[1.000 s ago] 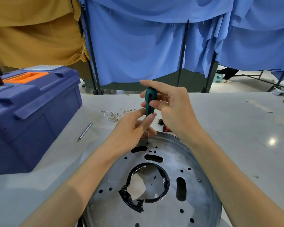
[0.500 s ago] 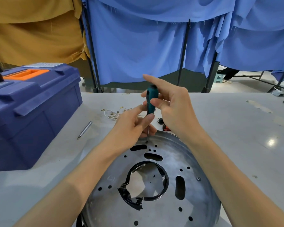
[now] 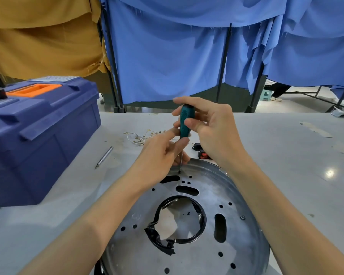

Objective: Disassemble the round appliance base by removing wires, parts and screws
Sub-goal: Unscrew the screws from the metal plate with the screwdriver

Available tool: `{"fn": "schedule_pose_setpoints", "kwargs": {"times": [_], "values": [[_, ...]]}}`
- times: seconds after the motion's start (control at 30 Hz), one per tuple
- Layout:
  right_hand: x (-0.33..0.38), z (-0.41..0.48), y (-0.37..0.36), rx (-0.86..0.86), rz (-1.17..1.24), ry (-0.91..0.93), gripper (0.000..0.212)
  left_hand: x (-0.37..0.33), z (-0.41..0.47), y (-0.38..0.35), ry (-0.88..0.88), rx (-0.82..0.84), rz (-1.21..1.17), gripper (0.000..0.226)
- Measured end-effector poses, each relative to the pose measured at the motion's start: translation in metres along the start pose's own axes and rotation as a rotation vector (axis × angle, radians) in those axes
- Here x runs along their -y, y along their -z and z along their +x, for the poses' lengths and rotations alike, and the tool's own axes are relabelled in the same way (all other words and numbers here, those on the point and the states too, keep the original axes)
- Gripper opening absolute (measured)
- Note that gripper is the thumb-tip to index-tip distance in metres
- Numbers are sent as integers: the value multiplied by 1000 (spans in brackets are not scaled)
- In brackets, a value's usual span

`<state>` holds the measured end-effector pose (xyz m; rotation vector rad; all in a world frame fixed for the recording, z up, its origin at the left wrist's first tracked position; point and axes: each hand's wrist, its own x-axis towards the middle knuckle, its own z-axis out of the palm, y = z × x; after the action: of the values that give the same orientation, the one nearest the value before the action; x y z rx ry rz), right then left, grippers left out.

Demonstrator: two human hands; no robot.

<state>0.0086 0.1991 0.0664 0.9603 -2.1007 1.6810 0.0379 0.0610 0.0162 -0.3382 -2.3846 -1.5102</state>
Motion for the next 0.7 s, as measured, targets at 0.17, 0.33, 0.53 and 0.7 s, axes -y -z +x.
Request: {"fn": "schedule_pose_setpoints", "kwargs": {"times": [0.17,0.33,0.53,0.7], "values": [[1,-2,-6,-13,-39,13,23,-2,1,3,15,-10,21,18],[0,-1,-4,-22,-59,23,48,-2,0,2,-11,-59,-19,22],[1,-2,-3,6,13,-6,32,-4,1,0,-2,-50,-52,14],[1,-1,-5,-18,-73,20,34,-3,1,1,17,-77,-75,15]]}}
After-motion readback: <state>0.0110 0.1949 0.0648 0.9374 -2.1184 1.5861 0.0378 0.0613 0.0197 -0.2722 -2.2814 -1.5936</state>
